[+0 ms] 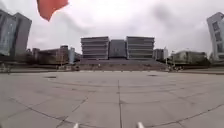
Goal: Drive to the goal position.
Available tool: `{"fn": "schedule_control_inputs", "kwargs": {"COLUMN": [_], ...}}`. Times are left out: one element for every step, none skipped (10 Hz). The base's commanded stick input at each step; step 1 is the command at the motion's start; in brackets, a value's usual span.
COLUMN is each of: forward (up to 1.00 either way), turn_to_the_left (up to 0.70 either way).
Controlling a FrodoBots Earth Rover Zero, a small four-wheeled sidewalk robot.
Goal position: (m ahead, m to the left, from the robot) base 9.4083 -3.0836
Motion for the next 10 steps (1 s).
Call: {"fn": "schedule_control_inputs", "kwargs": {"forward": [0.7, 0.7, 0.7, 0.7, 0.7, 0.7, 0.7, 0.7, 0.7, 0.7], "turn_to_the_left": [0.0, 0.0, 0.0, 0.0, 0.0, 0.0, 0.0, 0.0, 0.0, 0.0]}}
